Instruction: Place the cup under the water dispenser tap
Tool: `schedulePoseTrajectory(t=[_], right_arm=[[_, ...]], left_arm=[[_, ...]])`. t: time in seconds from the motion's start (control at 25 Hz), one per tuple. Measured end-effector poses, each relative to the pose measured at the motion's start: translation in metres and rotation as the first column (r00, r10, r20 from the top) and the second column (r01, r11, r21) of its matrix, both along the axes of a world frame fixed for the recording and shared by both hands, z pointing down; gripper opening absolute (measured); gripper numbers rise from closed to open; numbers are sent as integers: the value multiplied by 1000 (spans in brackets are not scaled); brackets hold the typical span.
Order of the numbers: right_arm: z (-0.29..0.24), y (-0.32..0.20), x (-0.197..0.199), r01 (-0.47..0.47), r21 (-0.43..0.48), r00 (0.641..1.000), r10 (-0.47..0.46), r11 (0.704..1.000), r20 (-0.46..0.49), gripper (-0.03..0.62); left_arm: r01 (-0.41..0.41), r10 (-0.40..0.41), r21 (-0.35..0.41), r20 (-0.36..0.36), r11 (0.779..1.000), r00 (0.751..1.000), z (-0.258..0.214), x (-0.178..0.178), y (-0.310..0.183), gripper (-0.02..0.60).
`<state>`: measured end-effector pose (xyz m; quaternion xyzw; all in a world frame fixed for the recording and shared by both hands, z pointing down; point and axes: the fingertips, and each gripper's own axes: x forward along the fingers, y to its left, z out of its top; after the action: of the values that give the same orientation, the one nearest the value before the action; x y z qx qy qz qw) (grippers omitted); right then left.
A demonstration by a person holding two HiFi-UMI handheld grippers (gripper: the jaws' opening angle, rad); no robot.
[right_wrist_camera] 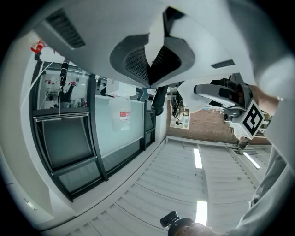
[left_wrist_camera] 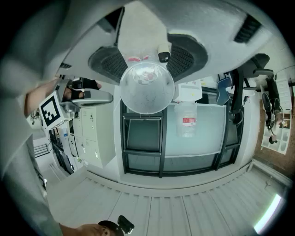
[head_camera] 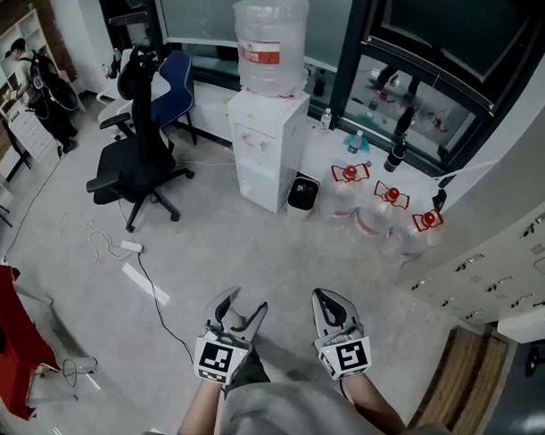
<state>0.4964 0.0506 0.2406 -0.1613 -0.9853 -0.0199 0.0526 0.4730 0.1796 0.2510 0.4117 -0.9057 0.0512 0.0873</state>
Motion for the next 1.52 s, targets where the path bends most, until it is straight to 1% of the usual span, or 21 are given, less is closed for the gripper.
schedulePoseTrajectory(t=[0.08,0.16,0.32,0.48,0.56,0.68,0.8,0.88,0.96,1.04,1.16,1.36,1.52], right_arm=[[-7,-6,28,23,8,1000,-23,1000,11,9],[-16,-9,51,42,9,999,-42,999,33,9],[-30,-5,81,72,4,996,-72,997,59,9],[-38,0,101,84,-34,993,-81,996,88,9],[-40,6,107,108,-53,990,-102,993,95,11],[-38,14,112,118,-46,990,-113,992,89,11],[-37,29,116,125,-51,989,-121,991,88,11],[-35,37,120,132,-52,988,-127,990,87,11],[-32,43,121,128,-56,989,-124,990,80,11],[-31,49,121,122,-64,991,-118,990,68,11],[-29,63,119,124,-52,991,-121,991,55,11],[-22,91,114,124,-40,992,-122,992,32,11],[-16,111,106,109,-39,994,-109,993,15,11]], left_arm=[[-8,8,-10,-8,1000,1000,-8,30,-21,266],[-16,16,-34,-1,999,1000,-17,55,-38,265],[-21,24,-91,37,996,999,-38,88,-49,266],[-33,39,-119,54,992,998,-54,111,-48,266],[-34,43,-140,62,990,997,-59,118,-46,267],[-43,55,-174,65,984,996,-62,127,-42,267],[-56,72,-223,62,973,995,-60,138,-31,266],[-47,62,-242,55,969,997,-57,141,-24,266],[-38,49,-237,39,971,998,-55,142,-17,265],[-41,46,-214,19,976,999,-55,143,-9,265],[-41,42,-178,2,983,999,-55,141,6,265],[-31,39,-179,39,983,998,-52,138,34,265],[-35,43,-146,53,989,998,-56,128,56,265]])
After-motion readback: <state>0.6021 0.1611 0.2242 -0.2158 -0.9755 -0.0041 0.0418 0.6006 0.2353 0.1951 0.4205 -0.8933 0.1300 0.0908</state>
